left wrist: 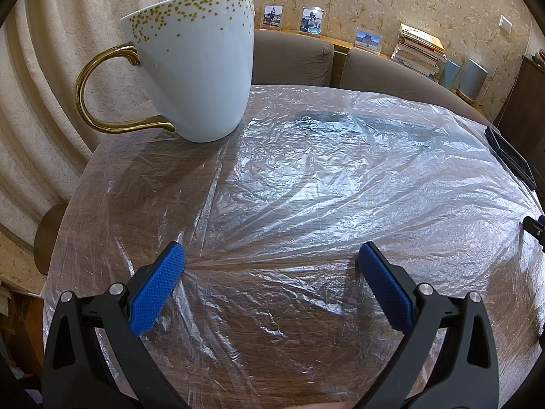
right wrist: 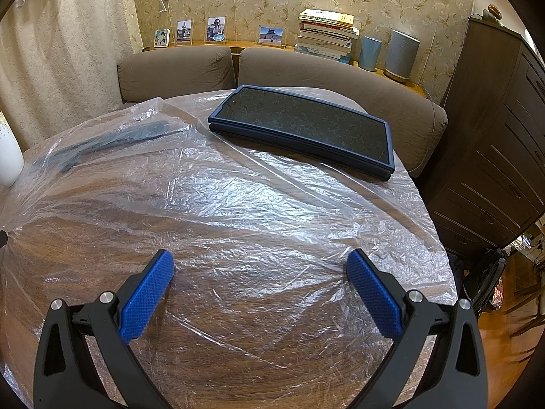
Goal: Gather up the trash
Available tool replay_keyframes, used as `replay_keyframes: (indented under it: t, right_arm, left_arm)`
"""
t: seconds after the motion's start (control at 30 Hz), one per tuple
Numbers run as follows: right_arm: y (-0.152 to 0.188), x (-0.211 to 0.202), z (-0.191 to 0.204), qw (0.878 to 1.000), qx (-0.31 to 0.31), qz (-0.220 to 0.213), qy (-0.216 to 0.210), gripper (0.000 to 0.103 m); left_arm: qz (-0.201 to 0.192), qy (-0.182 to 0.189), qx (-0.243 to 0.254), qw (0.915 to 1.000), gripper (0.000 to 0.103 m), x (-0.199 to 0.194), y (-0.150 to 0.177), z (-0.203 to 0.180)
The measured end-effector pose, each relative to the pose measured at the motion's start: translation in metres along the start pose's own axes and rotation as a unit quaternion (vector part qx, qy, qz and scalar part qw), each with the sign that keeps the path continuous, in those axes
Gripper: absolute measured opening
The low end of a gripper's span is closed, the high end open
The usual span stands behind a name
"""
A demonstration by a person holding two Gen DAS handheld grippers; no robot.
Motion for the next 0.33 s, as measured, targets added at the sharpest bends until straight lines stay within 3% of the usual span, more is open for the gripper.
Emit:
replay_keyframes:
  t: [0.33]
  right_arm:
    - [0.0001,0.0001,0.0002,1.000,0.000,0.000,0.000,0.099]
  left_arm:
    - [0.000,0.001,0.003,1.0000,0.102,0.0034,-0.0017,-0.0054]
Point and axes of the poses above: each gripper's, at about its wrist camera, not at the fingertips, and x roughly the way its jaws point, z to its left, y to its underside, the point moved 1 cm from there along x, roughly the way its jaws point, and after that the axes turned 8 degrees about -x, right-handed, at the moved point
